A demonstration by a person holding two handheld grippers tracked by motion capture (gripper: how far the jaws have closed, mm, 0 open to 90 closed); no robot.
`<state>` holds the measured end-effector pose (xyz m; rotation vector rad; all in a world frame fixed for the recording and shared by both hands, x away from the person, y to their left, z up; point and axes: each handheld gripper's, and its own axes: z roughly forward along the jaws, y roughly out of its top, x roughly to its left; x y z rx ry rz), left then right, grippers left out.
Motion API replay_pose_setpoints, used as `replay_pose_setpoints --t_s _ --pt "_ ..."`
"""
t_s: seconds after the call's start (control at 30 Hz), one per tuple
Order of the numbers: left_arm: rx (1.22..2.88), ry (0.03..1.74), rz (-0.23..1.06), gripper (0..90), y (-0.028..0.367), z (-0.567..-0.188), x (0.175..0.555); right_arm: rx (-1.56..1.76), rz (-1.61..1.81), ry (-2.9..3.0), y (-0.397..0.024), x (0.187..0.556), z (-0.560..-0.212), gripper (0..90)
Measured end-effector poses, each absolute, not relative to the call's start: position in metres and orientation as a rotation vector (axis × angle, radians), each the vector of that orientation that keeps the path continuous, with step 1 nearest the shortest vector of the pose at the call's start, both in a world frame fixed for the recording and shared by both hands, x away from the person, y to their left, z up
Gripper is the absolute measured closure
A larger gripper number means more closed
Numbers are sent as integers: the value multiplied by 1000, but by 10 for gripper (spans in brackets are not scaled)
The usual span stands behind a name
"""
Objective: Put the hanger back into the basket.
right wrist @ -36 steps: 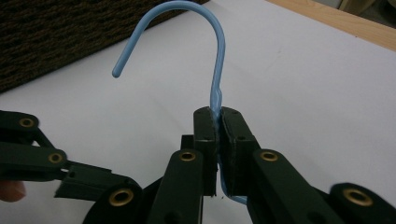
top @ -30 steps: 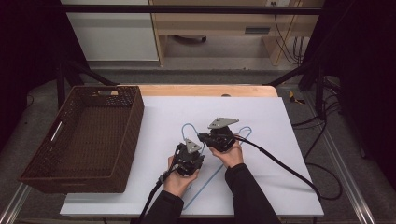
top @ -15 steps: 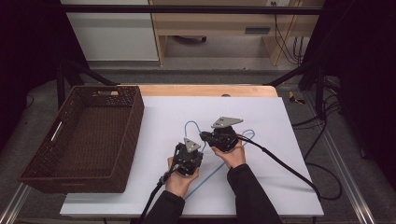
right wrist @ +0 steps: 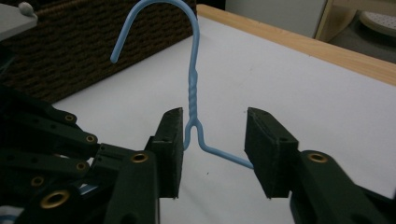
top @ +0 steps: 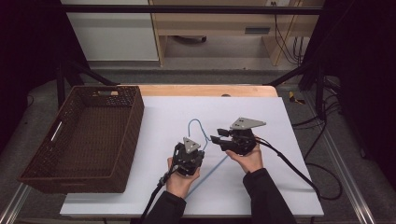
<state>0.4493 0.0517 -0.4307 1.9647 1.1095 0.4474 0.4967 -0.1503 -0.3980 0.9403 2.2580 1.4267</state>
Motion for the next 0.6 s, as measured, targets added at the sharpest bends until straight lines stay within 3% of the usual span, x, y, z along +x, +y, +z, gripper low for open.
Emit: replay_pose_setpoints --t_s 0.1,0.17,0.43,0.6 --pt "1957 1094 462 875 53 -424 447 940 1435 2223 -172 479 -390 463" --pt "1949 1083 470 875 54 -419 446 946 1437 2212 -177 476 -389 450" --pt "1943 1032 520 875 60 -393 445 1047 1437 2117 -225 447 -398 200" --pt "1932 1012 521 875 68 -376 447 1075 1418 2098 -240 441 -403 132"
